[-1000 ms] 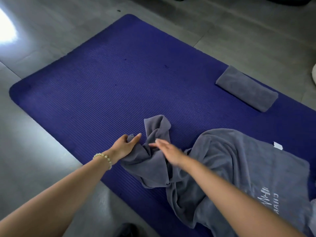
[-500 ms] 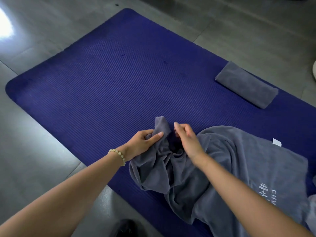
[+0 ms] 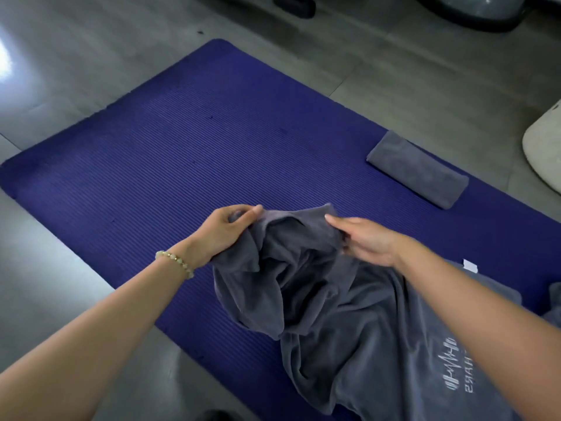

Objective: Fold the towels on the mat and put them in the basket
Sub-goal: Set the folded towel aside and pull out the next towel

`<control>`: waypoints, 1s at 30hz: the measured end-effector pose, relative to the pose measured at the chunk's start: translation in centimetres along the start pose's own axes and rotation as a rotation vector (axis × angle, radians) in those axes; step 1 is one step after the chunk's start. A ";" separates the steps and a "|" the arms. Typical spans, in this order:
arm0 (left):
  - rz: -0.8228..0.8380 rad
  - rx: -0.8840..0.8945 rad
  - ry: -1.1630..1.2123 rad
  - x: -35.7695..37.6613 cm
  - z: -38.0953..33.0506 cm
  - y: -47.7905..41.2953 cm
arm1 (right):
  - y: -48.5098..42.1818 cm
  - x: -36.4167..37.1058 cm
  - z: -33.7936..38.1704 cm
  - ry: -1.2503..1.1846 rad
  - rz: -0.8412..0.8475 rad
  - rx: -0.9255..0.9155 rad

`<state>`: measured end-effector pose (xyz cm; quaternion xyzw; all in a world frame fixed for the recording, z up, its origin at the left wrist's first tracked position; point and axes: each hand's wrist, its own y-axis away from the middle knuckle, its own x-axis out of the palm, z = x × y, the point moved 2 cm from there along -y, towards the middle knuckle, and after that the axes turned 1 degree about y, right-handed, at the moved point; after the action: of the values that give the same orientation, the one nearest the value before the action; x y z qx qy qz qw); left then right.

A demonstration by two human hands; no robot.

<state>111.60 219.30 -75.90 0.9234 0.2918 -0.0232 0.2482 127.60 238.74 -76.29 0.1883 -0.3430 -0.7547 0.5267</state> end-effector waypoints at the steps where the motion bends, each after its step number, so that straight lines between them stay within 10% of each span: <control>1: -0.089 0.004 -0.095 -1.0 0.8 -0.4 | -0.3 -0.8 0.9 0.123 -0.111 -0.053; 8: -0.006 -0.024 -0.783 -8.5 5.2 -0.7 | -2.5 -2.3 11.6 0.968 -0.692 -0.333; 15: -0.137 -0.172 -0.054 -13.1 5.9 -0.2 | -8.8 0.7 13.3 0.349 -0.519 -0.322; 19: -0.211 -0.126 -0.208 -15.9 6.7 -0.7 | -12.9 1.9 15.0 0.384 -0.606 -0.349; 23: -0.588 -0.082 0.169 -18.7 5.5 -2.2 | -15.2 5.0 20.9 0.324 -0.536 -0.542; 30: -0.705 -0.139 0.578 -19.2 7.3 -4.2 | -17.7 7.8 19.1 0.455 -0.316 -0.428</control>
<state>94.08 208.69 -80.53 0.7177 0.6461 0.1721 0.1948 100.59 241.34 -75.09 0.2876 -0.0174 -0.8203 0.4940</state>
